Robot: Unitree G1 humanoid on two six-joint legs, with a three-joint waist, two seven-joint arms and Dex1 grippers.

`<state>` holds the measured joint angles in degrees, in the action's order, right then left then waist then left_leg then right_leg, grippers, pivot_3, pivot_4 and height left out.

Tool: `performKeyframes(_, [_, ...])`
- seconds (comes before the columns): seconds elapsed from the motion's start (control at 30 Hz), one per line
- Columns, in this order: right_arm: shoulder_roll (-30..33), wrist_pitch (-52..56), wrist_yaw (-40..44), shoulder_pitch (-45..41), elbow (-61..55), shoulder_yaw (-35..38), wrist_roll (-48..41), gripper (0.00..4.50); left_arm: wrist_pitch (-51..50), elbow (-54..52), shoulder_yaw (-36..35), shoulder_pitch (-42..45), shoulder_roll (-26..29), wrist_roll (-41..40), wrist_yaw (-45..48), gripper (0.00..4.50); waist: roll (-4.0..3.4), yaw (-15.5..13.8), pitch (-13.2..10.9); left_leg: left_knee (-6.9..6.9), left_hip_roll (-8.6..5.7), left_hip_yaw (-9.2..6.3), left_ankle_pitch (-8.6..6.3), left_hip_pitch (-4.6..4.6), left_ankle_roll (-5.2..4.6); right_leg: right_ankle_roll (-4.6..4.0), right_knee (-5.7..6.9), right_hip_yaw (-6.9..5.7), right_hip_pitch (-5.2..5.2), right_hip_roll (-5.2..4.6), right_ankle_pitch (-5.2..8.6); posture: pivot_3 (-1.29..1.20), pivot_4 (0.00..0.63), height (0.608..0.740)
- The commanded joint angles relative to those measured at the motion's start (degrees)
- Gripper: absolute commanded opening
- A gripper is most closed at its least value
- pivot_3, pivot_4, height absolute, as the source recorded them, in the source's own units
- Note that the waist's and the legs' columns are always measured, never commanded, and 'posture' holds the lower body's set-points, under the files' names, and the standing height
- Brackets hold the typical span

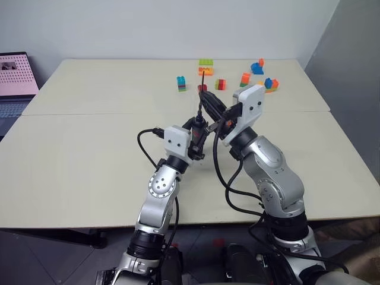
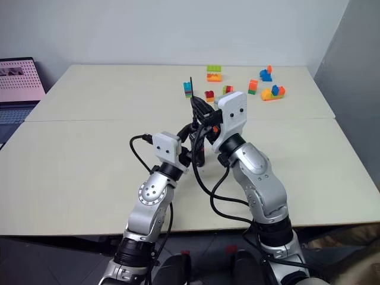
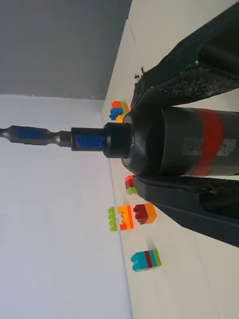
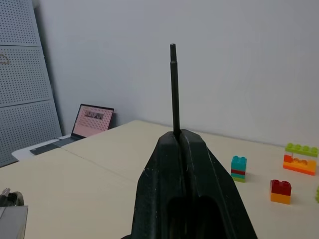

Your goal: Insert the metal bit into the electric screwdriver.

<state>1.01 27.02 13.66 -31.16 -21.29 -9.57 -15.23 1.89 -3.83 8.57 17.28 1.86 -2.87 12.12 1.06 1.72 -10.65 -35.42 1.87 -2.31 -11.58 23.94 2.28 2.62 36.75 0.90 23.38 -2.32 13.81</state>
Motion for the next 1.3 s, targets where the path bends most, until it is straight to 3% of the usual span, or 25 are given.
performKeyframes(0.03, [-0.5, 3.6, -0.7, -1.6, -1.8, 0.0, -1.0, 0.00, -1.0, 2.1, 0.6, -1.4, 0.3, 0.8, 0.4, 1.63, 0.00, 0.0, 0.0, 0.00, 0.00, 0.00, 0.00, 0.00, 0.00, 0.00, 0.00, 0.00, 0.00, 0.00, 0.00, 0.00, 0.150, 0.740])
performKeyframes(0.53, [-0.6, 15.0, -2.9, -3.4, -2.8, 3.1, -4.2, 0.00, -0.6, 1.8, 0.7, -1.8, 0.2, 1.0, 0.1, 1.63, 0.00, 0.0, 0.0, 0.00, 0.00, -0.01, 0.00, -0.02, 0.00, 0.00, 0.00, 0.00, -0.03, 0.00, 0.00, 0.00, 0.150, 0.740])
performKeyframes(1.3, [-0.9, 19.8, -2.6, -1.1, -8.4, 1.3, -5.6, 0.00, -1.1, 1.7, 0.1, -1.8, 0.0, 1.2, -0.8, 1.63, 0.01, 0.0, 0.0, 0.01, 0.00, -0.04, 0.00, -0.02, 0.00, -0.01, -0.01, -0.02, -0.01, 0.00, 0.01, 0.00, 0.150, 0.740])
